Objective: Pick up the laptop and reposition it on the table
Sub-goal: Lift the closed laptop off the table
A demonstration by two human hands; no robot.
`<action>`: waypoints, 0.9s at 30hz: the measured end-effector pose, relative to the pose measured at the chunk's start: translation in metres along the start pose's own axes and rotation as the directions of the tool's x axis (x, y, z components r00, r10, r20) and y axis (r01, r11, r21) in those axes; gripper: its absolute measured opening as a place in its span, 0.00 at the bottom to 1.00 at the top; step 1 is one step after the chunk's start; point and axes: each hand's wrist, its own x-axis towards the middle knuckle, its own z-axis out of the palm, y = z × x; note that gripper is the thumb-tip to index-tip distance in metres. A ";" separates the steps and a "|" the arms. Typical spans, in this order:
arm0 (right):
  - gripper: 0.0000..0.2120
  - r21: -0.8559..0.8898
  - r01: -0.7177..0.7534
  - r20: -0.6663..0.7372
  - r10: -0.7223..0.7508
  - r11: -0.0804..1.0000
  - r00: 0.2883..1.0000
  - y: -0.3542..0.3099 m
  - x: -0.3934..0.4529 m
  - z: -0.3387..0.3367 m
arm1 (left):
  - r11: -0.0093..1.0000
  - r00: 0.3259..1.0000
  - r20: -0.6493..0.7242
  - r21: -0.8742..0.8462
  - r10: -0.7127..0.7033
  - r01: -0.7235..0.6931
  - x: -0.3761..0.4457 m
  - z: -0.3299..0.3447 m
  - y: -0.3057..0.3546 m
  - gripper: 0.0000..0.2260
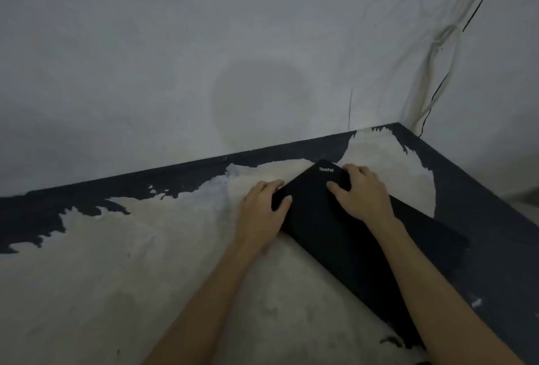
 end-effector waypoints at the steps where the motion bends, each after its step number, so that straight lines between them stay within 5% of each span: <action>1: 0.28 -0.005 -0.015 -0.003 0.015 1.000 1.000 0.001 0.003 0.001 | 1.000 1.000 0.000 0.017 0.005 -0.005 0.004 0.003 0.001 0.19; 13: 0.28 0.079 -0.162 0.031 0.160 0.984 0.987 0.007 0.018 0.000 | 1.000 1.000 -0.001 0.024 0.017 -0.017 0.016 0.012 0.006 0.18; 27: 0.31 0.104 -0.191 -0.048 0.197 0.976 0.979 0.006 0.027 -0.021 | 0.978 0.966 -0.224 -0.132 0.127 -0.159 0.029 -0.004 0.027 0.09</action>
